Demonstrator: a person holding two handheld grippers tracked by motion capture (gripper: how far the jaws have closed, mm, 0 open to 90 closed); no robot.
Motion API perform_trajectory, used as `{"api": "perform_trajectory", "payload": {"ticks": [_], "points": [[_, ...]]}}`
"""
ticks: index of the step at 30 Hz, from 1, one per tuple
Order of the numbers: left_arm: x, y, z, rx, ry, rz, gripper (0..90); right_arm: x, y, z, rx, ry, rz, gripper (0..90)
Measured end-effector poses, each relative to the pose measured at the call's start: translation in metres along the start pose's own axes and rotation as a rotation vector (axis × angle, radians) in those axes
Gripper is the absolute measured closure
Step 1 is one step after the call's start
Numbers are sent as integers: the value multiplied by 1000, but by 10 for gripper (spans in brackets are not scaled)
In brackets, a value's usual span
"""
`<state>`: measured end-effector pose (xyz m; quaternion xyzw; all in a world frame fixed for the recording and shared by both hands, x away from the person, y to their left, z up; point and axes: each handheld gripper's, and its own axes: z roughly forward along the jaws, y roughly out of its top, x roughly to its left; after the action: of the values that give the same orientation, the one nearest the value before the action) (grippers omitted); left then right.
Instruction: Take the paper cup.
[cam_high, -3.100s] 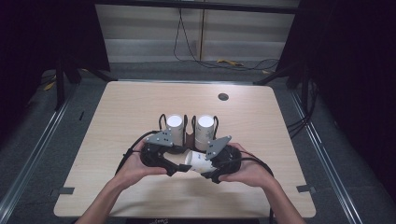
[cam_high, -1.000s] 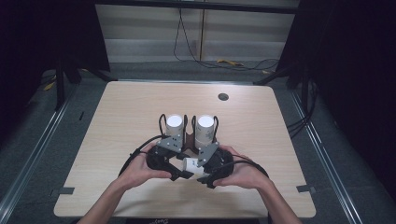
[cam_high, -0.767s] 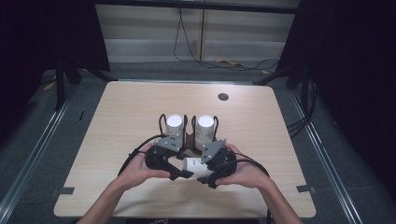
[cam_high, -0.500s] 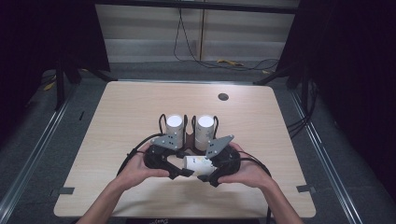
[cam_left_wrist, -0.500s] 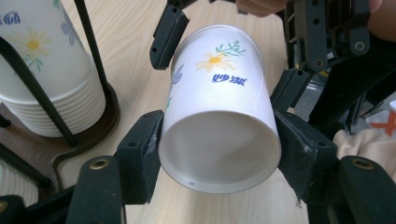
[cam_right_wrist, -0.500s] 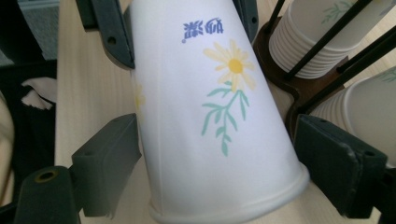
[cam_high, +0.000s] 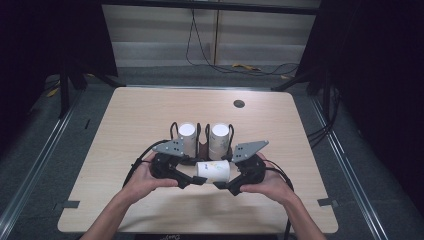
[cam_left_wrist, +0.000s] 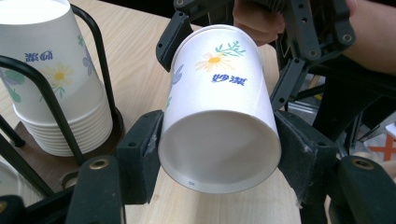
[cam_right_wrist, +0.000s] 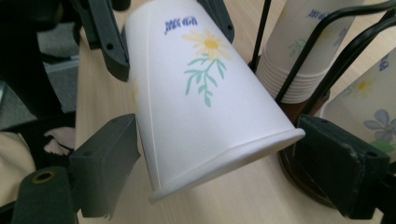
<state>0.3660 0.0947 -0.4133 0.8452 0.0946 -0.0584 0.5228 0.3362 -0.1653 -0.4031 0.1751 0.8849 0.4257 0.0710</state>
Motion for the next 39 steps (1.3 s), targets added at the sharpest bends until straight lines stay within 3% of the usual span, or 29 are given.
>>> {"api": "perform_trajectory", "payload": {"ticks": [6, 10, 17, 22, 34, 39], "points": [[-2, 2, -3, -41, 10, 3, 367, -1, 0, -5, -68, 14, 40, 138], [-3, 5, -7, -88, 7, 2, 367, -2, 0, -12, -141, 21, 60, 138], [-2, 6, -10, -156, -23, -24, 366, -6, -1, -22, -261, 42, 118, 138], [-4, 8, -10, -168, -27, -14, 367, -9, -3, -23, -346, 65, 159, 138], [-5, 8, -11, -217, -26, -15, 367, -9, -5, -24, -428, 87, 204, 142], [-5, 9, -12, -247, -34, -12, 367, -11, -6, -26, -477, 128, 238, 139]]}}
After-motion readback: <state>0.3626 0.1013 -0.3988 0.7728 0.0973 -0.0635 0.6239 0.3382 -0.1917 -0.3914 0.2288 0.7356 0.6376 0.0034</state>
